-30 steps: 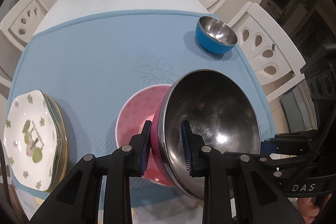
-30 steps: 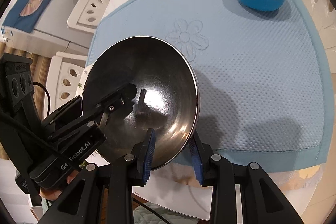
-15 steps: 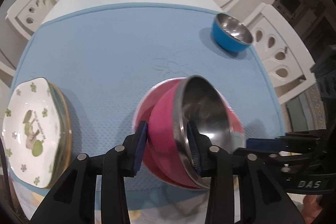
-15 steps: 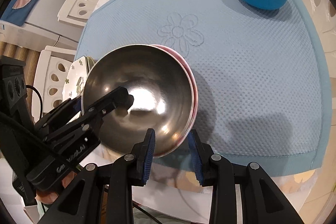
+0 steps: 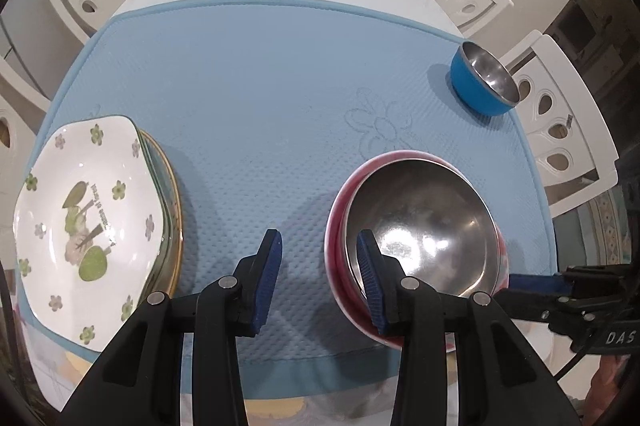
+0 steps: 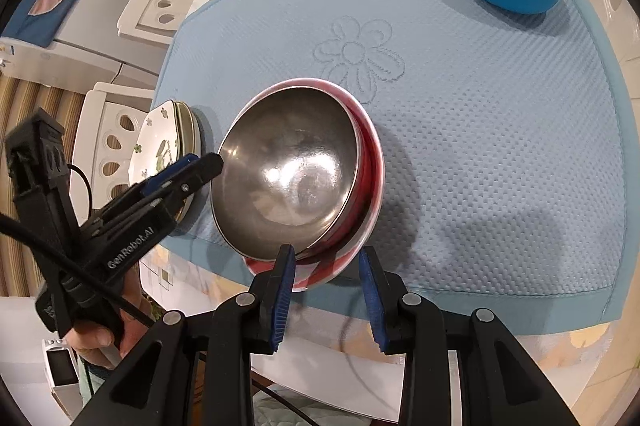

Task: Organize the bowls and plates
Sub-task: 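Lower the magenta steel bowl into the pink bowl and open both grippers, then move both grippers to the blue steel bowl and close on its rim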

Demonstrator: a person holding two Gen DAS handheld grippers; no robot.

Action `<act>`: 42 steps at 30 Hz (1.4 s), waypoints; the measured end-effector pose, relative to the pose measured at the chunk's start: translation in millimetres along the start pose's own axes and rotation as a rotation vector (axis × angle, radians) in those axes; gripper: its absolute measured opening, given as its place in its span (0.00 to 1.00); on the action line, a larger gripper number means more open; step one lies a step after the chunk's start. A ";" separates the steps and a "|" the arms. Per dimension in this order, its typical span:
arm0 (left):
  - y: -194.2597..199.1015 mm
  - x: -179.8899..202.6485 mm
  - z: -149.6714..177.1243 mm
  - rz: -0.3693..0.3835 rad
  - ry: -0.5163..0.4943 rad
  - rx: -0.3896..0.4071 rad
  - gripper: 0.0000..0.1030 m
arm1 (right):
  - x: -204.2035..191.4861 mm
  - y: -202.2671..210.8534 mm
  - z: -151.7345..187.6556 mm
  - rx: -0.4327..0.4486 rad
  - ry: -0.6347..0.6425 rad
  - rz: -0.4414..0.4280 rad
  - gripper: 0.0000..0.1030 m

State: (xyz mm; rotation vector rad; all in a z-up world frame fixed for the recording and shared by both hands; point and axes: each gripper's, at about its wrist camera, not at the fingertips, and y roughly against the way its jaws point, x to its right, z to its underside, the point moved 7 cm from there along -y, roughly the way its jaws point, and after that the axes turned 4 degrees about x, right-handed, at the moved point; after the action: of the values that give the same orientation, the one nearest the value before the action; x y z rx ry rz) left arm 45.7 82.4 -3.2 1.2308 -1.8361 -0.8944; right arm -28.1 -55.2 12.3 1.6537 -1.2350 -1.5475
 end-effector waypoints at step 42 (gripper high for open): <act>-30.6 144.4 -121.5 0.209 -0.288 -0.017 0.38 | 120.6 101.2 -93.0 0.315 -0.270 -0.032 0.54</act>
State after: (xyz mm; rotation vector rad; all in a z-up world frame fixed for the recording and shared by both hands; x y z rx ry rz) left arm 125.1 -80.5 57.5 0.9134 -2.1330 -1.0065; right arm 26.1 -222.4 62.5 1.6985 -1.6735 -1.7065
